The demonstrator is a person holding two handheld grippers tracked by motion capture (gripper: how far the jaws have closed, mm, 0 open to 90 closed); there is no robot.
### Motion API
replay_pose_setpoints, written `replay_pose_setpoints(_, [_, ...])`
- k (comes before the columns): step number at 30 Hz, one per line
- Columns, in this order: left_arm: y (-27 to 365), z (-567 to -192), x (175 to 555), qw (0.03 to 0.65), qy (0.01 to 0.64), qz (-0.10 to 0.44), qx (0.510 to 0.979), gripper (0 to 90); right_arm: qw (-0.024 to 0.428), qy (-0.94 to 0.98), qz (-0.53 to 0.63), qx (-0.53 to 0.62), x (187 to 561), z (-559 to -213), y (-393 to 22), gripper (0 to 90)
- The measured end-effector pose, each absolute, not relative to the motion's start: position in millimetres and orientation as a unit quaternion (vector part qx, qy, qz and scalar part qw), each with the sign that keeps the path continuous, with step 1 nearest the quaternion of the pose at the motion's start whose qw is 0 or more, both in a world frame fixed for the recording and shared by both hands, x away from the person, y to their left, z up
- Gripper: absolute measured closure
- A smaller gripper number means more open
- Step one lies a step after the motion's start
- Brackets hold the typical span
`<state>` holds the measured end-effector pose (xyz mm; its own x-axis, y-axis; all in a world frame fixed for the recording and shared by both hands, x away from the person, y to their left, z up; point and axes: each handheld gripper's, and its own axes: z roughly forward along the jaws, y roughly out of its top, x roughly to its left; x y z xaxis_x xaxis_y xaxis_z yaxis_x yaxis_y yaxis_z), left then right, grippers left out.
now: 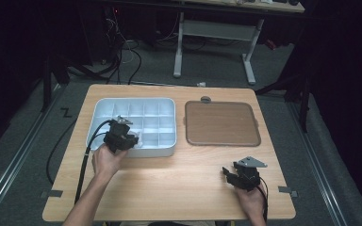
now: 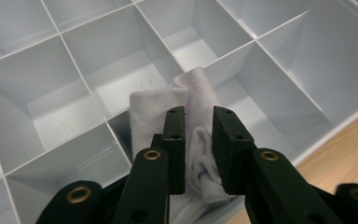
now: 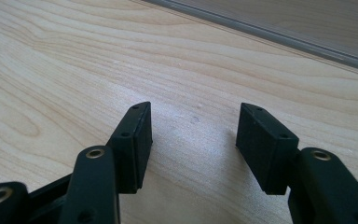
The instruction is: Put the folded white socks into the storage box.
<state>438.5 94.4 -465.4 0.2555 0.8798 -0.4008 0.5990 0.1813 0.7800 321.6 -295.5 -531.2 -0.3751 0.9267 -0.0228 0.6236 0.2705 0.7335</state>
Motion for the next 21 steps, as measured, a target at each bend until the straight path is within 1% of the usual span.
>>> replay_pose_setpoints(7, [94, -475, 445, 0.471, 0.600, 0.156, 0.627, 78.8, 0.232, 0.762, 0.326, 0.508, 322, -531, -295, 45.9])
replay_pose_setpoints(18, [91, -485, 453, 0.452, 0.609, 0.148, 0.635, 81.0, 0.233, 0.763, 0.326, 0.508, 322, -531, -296, 45.8])
replay_pose_setpoints(21, [90, -488, 454, 0.441, 0.610, 0.145, 0.642, 83.1, 0.232, 0.762, 0.326, 0.509, 322, -531, -295, 45.8])
